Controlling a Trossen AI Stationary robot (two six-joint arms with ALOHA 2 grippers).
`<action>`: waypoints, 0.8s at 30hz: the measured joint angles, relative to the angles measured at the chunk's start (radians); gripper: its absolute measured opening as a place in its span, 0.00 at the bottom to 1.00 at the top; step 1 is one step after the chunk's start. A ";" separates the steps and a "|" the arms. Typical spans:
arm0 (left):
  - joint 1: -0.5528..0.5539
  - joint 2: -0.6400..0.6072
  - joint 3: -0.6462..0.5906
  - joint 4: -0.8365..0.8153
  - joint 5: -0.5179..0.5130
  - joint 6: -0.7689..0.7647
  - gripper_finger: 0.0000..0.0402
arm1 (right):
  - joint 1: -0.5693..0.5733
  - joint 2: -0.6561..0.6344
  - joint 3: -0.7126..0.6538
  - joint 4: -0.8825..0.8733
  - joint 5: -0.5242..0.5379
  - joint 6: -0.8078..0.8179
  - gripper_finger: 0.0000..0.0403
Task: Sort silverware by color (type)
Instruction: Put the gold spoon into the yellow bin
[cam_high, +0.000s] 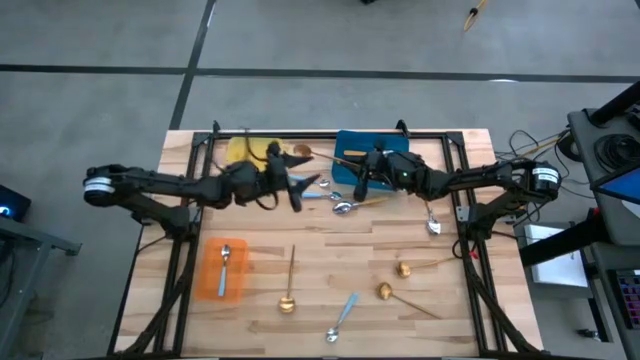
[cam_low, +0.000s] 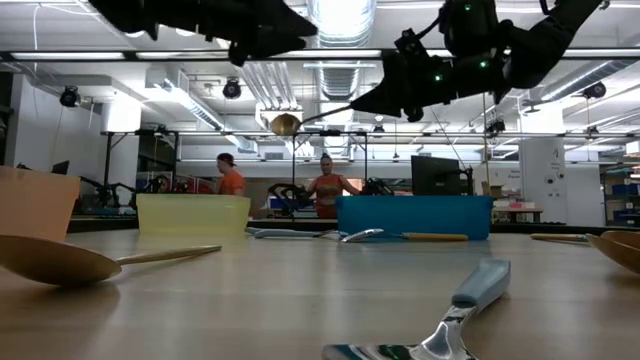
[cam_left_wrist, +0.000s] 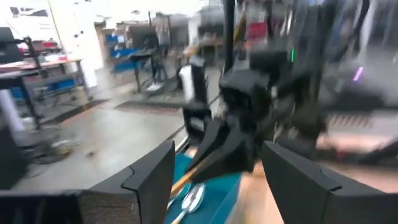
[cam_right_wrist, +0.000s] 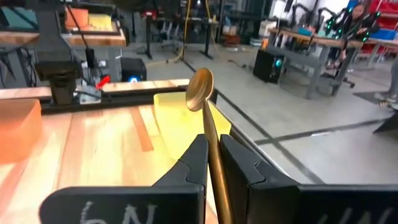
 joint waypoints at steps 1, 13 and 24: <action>-0.014 0.022 0.026 -0.045 -0.044 0.030 0.55 | 0.000 0.000 0.005 -0.012 0.000 0.004 0.03; -0.084 0.333 0.313 -0.375 -0.484 0.216 0.55 | 0.000 0.000 0.009 -0.024 -0.002 0.008 0.03; -0.060 0.440 0.418 -0.397 -0.587 0.395 0.55 | 0.000 0.000 0.009 -0.024 -0.003 0.009 0.03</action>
